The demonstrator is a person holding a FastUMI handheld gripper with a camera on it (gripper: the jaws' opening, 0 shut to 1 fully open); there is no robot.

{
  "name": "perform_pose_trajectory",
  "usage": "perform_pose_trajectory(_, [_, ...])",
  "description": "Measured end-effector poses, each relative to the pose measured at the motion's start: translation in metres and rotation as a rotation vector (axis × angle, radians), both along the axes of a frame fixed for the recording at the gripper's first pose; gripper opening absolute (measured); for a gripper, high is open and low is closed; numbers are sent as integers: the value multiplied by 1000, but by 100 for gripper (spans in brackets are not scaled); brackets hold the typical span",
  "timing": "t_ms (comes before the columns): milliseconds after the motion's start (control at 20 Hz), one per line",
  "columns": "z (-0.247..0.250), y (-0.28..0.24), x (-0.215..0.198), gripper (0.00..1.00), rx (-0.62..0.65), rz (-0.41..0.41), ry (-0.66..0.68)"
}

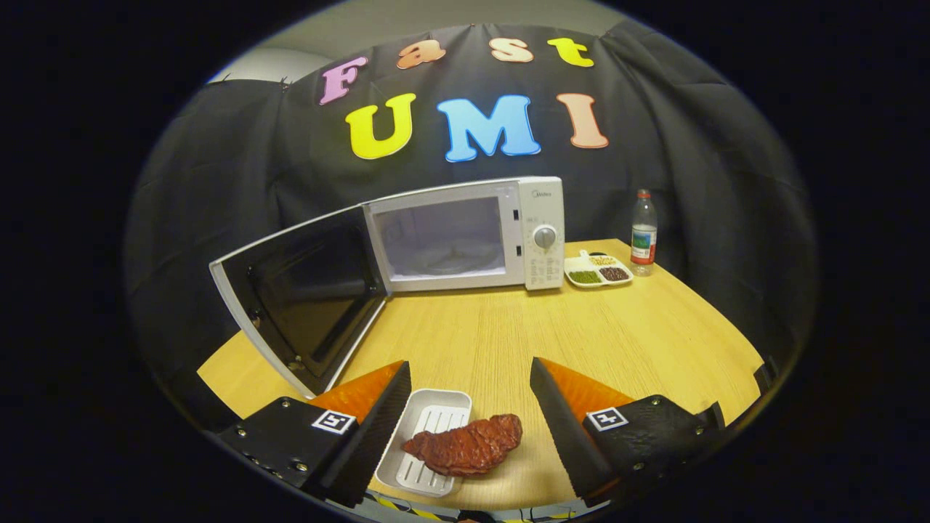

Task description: Open the microwave, put the food inside, and close the microwave door.

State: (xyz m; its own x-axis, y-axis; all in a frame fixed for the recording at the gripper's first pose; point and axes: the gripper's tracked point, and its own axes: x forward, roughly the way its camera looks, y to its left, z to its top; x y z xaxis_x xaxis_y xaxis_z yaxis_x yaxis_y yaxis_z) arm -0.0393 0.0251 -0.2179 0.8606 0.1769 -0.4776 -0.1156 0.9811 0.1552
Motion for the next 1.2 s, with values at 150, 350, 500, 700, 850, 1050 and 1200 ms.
perform_pose_trajectory(150, [-18,-3,-10,100,38,-31,53])
perform_pose_trajectory(350, [-41,-2,-20,100,90,-51,124])
perform_pose_trajectory(500, [-51,-1,-29,93,132,-66,167])
perform_pose_trajectory(700, [-57,8,-29,64,212,-79,208])
perform_pose_trajectory(850, [-50,15,-32,42,242,-46,233])
perform_pose_trajectory(1050, [-31,30,-22,14,336,-3,225])
perform_pose_trajectory(1200, [-28,39,-14,6,294,30,216])
